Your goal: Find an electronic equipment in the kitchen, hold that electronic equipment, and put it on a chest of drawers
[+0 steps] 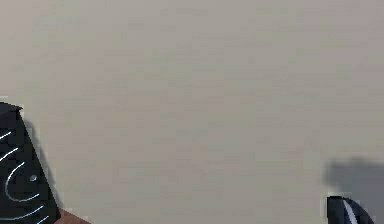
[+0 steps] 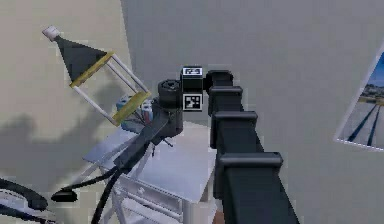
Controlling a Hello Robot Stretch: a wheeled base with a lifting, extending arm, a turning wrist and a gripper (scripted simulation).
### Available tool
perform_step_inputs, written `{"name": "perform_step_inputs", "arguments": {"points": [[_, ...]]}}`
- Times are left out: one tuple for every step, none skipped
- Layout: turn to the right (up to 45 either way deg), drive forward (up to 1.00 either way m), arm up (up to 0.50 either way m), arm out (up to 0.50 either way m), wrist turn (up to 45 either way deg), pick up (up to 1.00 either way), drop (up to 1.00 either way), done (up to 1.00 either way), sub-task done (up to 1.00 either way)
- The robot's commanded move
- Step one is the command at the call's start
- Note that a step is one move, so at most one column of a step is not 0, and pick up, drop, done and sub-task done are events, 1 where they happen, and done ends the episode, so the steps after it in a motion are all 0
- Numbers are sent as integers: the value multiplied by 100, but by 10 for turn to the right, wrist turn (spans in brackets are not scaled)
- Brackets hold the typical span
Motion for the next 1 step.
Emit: {"name": "perform_step_inputs", "arguments": {"points": [[0,0,0,-20,0,0,0,0,0]]}}
